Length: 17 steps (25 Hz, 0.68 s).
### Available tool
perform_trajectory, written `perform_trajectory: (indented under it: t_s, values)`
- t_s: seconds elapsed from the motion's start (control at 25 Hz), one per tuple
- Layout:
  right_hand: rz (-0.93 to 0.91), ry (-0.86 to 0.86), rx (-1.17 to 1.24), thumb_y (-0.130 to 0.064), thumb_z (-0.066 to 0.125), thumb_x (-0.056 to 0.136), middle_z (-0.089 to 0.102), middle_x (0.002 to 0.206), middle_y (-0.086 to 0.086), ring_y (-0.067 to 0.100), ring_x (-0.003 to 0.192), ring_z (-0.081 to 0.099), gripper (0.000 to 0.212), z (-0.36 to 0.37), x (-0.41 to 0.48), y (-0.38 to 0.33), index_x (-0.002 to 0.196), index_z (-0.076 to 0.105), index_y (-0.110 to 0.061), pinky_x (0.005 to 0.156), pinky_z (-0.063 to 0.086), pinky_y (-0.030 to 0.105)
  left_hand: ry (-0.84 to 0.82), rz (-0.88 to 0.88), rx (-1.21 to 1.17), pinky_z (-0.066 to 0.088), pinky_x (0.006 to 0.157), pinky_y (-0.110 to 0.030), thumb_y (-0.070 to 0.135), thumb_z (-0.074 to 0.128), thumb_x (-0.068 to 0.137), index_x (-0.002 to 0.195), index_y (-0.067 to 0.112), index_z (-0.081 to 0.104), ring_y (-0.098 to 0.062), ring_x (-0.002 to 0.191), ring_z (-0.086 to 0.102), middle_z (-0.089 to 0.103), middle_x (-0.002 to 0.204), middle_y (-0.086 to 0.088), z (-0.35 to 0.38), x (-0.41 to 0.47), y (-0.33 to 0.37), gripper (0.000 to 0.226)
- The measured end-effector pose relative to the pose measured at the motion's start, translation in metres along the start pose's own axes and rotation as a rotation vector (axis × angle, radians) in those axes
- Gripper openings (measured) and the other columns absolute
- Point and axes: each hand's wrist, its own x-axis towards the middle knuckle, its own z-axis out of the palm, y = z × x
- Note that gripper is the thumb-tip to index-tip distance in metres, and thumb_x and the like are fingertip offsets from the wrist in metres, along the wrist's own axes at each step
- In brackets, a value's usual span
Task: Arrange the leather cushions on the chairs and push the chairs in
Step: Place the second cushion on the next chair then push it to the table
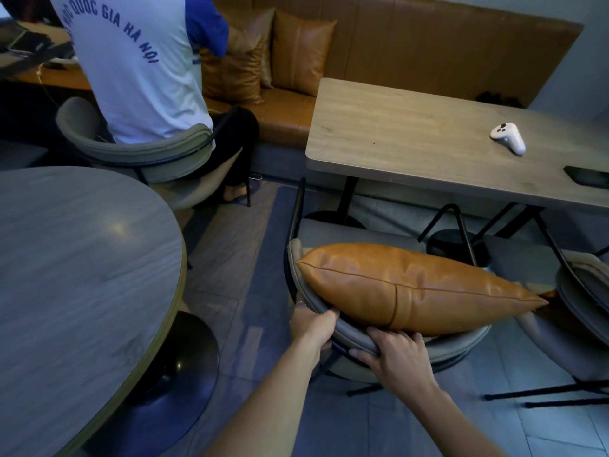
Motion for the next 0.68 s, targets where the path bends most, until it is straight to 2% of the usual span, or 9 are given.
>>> perform_trajectory:
  t_s: [0.08,0.24,0.32,0.4,0.48,0.6,0.68]
  values:
    - [-0.037,0.073,-0.034,-0.079,0.041,0.081,0.073,0.062,-0.003,0.027,0.064,0.072,0.054,0.007,0.006,0.007,0.078,0.067,-0.032,0.055,0.034,0.037,-0.009,-0.001,-0.033,0.062,0.084,-0.049,0.013,0.075,0.088,0.123,0.019,0.051,-0.031,0.109,0.061,0.063,0.118,-0.008,0.002,0.004,0.003,0.043]
    - [-0.069,0.152,-0.022,-0.085,0.031,0.085,0.075,0.066,-0.005,0.027,0.064,0.072,0.068,0.011,0.020,0.020,0.085,0.072,-0.030,0.052,0.044,0.037,-0.035,0.024,-0.068,0.062,0.083,-0.048,0.016,0.076,0.089,0.127,0.020,0.050,-0.027,0.105,0.059,0.061,0.116,-0.005,0.009,0.012,0.009,0.046]
    - [-0.087,0.145,0.000,-0.087,0.020,0.089,0.073,0.066,-0.007,0.026,0.063,0.072,0.076,0.011,0.023,0.029,0.085,0.071,-0.030,0.050,0.044,0.035,-0.026,0.022,-0.046,0.064,0.076,-0.043,0.018,0.076,0.089,0.129,0.017,0.052,-0.027,0.104,0.060,0.062,0.121,-0.008,0.015,0.012,0.010,0.048]
    - [-0.108,0.144,0.019,-0.086,0.027,0.088,0.072,0.066,-0.008,0.025,0.063,0.071,0.070,0.012,0.022,0.033,0.084,0.068,-0.030,0.049,0.046,0.035,-0.028,0.024,-0.017,0.064,0.071,-0.040,0.019,0.077,0.088,0.132,0.015,0.051,-0.029,0.107,0.062,0.063,0.124,-0.010,0.017,0.012,0.010,0.051]
    - [-0.115,0.127,0.020,-0.081,0.042,0.084,0.071,0.064,-0.008,0.023,0.060,0.071,0.056,0.009,0.021,0.033,0.083,0.067,-0.030,0.047,0.045,0.034,-0.038,0.015,0.011,0.064,0.075,-0.045,0.021,0.078,0.087,0.130,0.015,0.052,-0.032,0.112,0.063,0.063,0.125,-0.011,0.016,0.013,0.009,0.052]
    - [-0.112,0.108,0.002,-0.077,0.048,0.082,0.070,0.058,-0.005,0.020,0.056,0.071,0.050,0.002,0.021,0.030,0.080,0.064,-0.029,0.046,0.033,0.028,-0.037,0.024,0.042,0.064,0.074,-0.046,0.024,0.080,0.085,0.119,0.017,0.053,-0.034,0.108,0.065,0.064,0.123,-0.011,0.011,0.013,0.007,0.045]
    - [-0.093,0.061,-0.003,-0.077,0.049,0.086,0.074,0.068,-0.002,0.021,0.068,0.074,0.050,-0.001,0.020,0.028,0.088,0.065,-0.029,0.052,0.031,0.030,-0.046,0.031,0.045,0.065,0.070,-0.044,0.026,0.080,0.084,0.117,0.020,0.051,-0.035,0.104,0.067,0.064,0.121,-0.011,0.009,0.013,0.005,0.044]
